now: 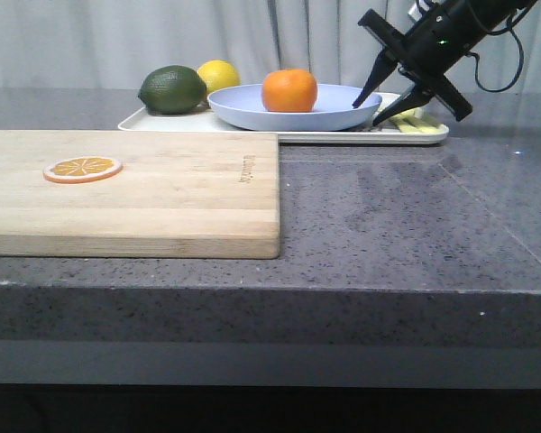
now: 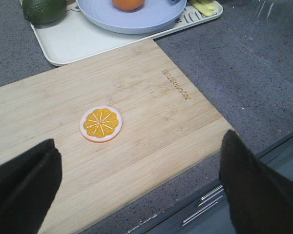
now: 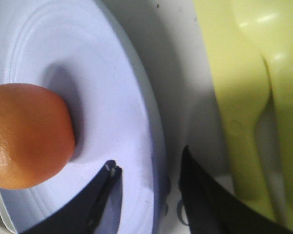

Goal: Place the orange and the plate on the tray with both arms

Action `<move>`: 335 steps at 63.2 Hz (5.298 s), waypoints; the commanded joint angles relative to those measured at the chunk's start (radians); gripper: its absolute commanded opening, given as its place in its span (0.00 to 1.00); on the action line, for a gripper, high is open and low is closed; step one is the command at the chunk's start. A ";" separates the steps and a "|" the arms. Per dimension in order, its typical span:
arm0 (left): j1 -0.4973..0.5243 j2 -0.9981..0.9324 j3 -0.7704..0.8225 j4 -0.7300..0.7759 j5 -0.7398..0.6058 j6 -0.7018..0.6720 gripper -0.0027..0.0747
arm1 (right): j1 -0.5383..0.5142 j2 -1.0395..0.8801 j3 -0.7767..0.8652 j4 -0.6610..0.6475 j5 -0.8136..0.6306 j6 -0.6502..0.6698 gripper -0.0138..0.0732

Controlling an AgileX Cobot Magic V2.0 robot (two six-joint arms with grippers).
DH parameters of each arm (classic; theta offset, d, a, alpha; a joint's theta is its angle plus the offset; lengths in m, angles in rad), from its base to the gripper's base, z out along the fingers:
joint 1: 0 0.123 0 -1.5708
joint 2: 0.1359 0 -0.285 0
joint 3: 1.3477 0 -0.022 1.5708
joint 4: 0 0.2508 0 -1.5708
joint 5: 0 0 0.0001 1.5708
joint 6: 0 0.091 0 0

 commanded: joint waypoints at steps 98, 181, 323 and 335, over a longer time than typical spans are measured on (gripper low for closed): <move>0.001 -0.005 -0.023 0.000 -0.058 -0.010 0.86 | 0.066 -1.057 0.685 -0.546 -0.026 -0.325 0.59; 0.001 -0.005 -0.023 0.000 -0.049 -0.010 0.77 | 0.066 -1.888 1.447 -0.642 -0.171 -0.324 0.46; 0.408 -0.767 0.893 -0.062 -0.739 -0.010 0.01 | 0.066 -1.887 1.447 -0.590 -0.176 -0.324 0.02; 0.408 -0.767 0.892 -0.062 -0.738 -0.010 0.01 | 0.066 -1.888 1.447 -0.590 -0.175 -0.324 0.02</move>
